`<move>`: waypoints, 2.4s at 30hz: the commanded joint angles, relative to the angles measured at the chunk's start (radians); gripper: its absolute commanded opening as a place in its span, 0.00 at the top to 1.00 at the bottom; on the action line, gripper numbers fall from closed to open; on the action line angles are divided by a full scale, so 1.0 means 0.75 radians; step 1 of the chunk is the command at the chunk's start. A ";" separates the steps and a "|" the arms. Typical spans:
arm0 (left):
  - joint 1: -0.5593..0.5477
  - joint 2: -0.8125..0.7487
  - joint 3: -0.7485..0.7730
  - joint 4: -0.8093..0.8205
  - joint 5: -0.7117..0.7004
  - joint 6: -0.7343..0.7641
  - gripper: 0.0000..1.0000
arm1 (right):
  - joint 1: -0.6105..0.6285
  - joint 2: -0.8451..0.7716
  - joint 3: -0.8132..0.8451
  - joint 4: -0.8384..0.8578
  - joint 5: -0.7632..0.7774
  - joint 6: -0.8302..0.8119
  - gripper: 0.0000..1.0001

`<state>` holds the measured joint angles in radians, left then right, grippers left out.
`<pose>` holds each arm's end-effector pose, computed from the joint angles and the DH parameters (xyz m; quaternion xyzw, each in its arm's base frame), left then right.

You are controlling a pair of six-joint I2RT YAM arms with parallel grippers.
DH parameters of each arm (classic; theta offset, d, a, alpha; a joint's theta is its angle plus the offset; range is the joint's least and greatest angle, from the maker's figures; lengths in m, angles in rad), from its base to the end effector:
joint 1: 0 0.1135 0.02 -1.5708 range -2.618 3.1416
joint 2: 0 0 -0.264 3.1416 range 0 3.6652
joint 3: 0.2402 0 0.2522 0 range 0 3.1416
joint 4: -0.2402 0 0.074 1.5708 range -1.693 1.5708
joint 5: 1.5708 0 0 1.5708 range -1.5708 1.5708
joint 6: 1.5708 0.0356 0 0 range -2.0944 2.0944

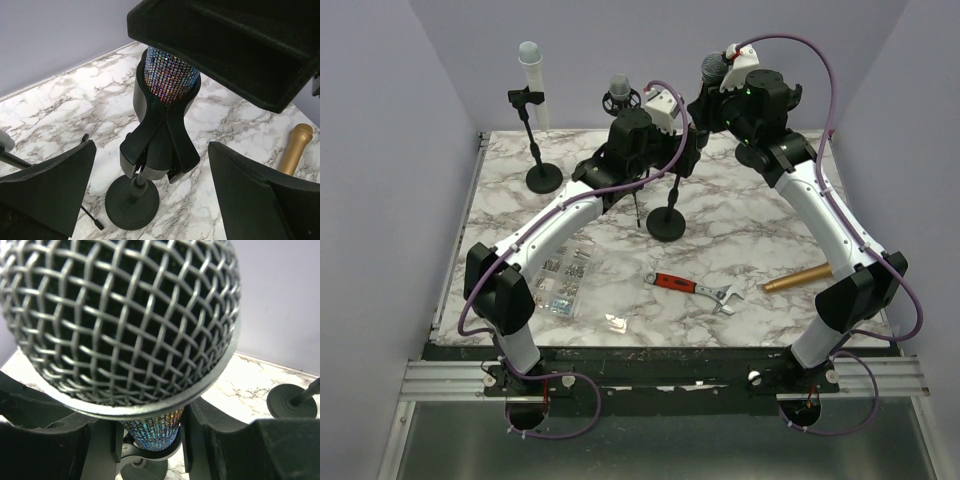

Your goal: Remove the microphone from the stand

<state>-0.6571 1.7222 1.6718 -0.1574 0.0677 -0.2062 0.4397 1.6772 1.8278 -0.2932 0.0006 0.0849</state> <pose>0.3268 -0.2552 0.3995 0.1943 0.7518 -0.2873 0.5609 0.3527 0.1659 0.4565 -0.1332 0.7439 0.1696 0.6326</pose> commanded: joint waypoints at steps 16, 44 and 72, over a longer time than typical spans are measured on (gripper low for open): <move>-0.007 0.114 0.068 -0.083 -0.108 0.018 1.00 | 0.023 0.017 0.077 0.035 -0.027 0.011 0.99; 0.007 0.005 0.077 -0.179 0.137 -0.114 0.10 | 0.023 -0.232 -0.016 0.076 0.411 0.060 0.99; 0.167 -0.434 0.118 -0.558 0.217 -0.033 0.02 | -0.378 -0.374 -0.789 -0.119 0.140 0.730 0.99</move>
<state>-0.5472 1.5188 1.8313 -0.5716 0.3164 -0.3317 0.2836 1.3811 1.3098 -0.3302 0.3576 0.4522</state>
